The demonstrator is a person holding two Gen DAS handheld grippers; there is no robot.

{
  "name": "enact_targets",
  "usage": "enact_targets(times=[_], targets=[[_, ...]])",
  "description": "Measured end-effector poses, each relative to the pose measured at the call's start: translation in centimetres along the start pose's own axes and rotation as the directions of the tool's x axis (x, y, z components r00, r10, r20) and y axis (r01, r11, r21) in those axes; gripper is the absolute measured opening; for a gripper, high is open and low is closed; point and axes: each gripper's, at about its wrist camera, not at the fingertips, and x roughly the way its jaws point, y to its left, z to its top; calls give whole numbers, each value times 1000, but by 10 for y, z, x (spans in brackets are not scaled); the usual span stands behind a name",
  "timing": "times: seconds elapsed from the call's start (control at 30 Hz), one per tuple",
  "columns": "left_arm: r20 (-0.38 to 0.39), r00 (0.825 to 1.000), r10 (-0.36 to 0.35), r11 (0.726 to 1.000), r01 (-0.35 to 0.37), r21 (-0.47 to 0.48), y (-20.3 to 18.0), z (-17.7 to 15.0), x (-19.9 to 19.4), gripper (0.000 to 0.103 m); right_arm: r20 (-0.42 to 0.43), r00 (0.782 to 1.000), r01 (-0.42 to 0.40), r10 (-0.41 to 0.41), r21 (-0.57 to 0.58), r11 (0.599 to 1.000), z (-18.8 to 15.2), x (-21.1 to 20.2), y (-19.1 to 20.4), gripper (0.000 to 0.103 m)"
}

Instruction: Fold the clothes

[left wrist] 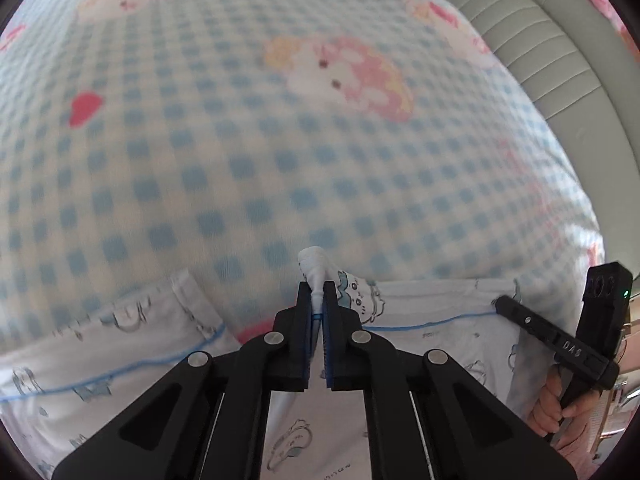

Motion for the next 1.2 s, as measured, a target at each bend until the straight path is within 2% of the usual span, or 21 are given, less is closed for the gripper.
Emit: enact_targets(times=[0.07,0.13,0.23,0.33,0.4,0.47,0.53,0.63,0.73,0.8,0.9,1.0,1.2], targets=[[11,1000,-1,1000,1,8,3,9,-1,5,22,999,28,-27,-9,1000,4,-2,1,6],[-22,1000,-2,1000,3,6,9,10,13,5,28,998,56,-56,-5,998,7,2,-1,6],[-77,997,18,1000,-19,-20,21,8,36,20,10,990,144,-144,-12,990,6,14,-11,1],[-15,999,-47,997,46,-57,33,2,17,30,7,986,167,-167,-50,985,4,12,-11,2],[62,996,-58,997,62,-55,40,-5,-11,49,12,989,149,-149,-74,986,6,3,-4,5],[119,991,-57,996,64,-60,48,-12,-37,50,9,993,114,-114,-88,989,9,-11,2,8],[135,990,-37,996,48,-78,59,-21,-53,50,29,995,99,-96,-128,987,11,-25,15,18],[150,988,-22,994,38,-101,77,-39,-70,50,49,996,87,-78,-219,972,9,-41,48,21],[147,989,25,992,-6,-130,100,-57,-75,50,18,999,45,-41,-324,945,-2,-42,91,22],[131,990,51,988,-31,-154,113,-65,-72,48,-41,999,-2,-16,-407,913,-15,-32,122,22],[121,987,109,982,-88,-166,126,-74,-68,48,-140,990,-44,-32,-506,861,-37,-2,158,22],[131,987,96,982,-72,-176,135,-85,-72,48,-233,971,-87,-56,-560,824,-58,34,187,22],[104,993,60,985,-42,-165,149,-113,-66,48,-358,932,-156,-58,-542,826,-83,99,208,22]])
